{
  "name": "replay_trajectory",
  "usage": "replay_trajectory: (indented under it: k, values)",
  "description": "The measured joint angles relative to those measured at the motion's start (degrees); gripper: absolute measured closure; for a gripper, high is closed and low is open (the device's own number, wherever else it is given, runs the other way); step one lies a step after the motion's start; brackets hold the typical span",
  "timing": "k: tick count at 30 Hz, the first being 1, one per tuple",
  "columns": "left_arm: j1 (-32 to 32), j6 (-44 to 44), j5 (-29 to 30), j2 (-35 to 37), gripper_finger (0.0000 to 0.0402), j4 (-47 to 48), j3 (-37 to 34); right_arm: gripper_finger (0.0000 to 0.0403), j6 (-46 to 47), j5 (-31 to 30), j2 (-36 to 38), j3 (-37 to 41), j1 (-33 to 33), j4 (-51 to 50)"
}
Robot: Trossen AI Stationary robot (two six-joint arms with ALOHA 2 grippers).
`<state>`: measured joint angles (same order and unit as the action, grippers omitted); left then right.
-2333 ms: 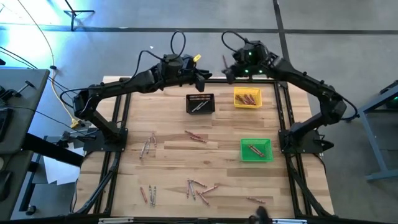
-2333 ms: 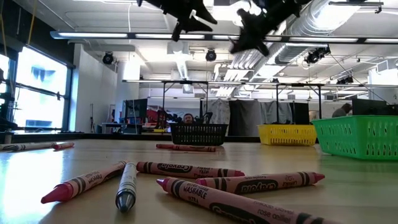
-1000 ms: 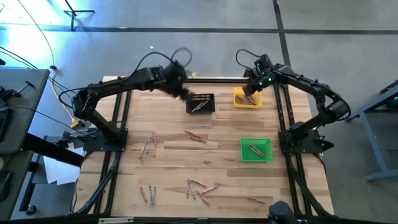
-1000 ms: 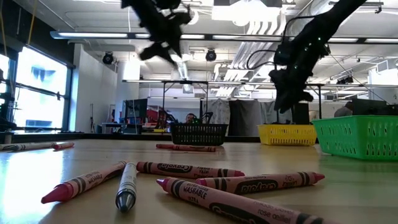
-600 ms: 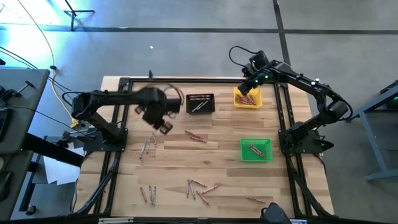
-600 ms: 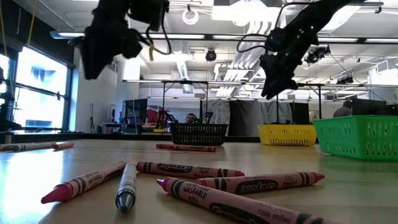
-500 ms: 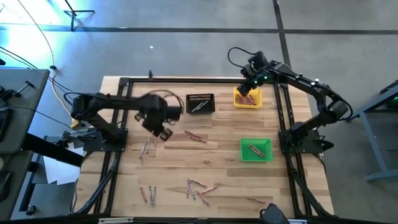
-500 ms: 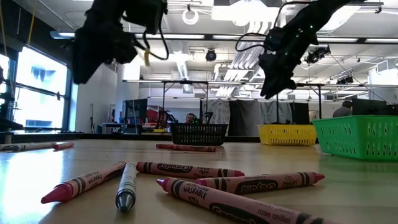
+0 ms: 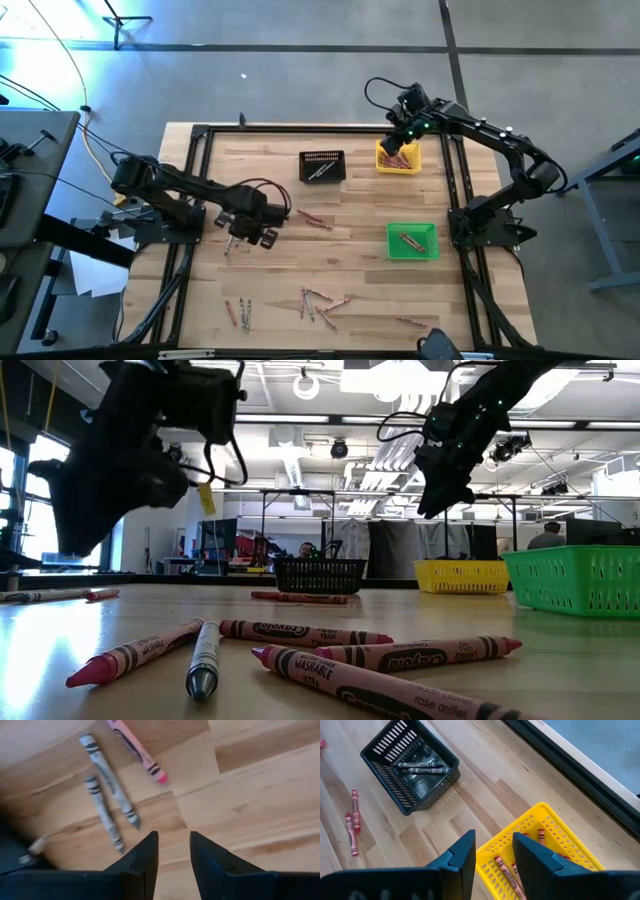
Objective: Sort crayons
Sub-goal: Put the gray crayon into the black basket
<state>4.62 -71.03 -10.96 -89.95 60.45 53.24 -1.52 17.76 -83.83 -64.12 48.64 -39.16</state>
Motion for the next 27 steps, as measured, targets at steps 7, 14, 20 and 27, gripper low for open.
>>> replay_trajectory:
  k: [7, 14, 20, 27]
  values:
    - [0.0, -8.5, 4.7, 0.0, 0.0306, -1.3, -4.6, 0.0286, 1.0, 0.0, 0.0, 0.0, 0.0, -2.5]
    - [0.0, -10.3, 6.6, 0.0, 0.0308, -6.1, -6.9, 0.0286, 0.6, 0.0, 0.0, 0.0, 0.0, -3.0]
    - [0.0, -13.4, 6.9, 0.0, 0.0308, -7.1, -8.2, 0.0286, 0.6, 0.0, 0.0, 0.0, 0.0, -3.7]
    - [0.0, -13.4, 7.7, 0.0, 0.0308, -7.0, -8.2, 0.0286, 0.6, 0.0, 0.0, 0.0, 0.0, -3.8]
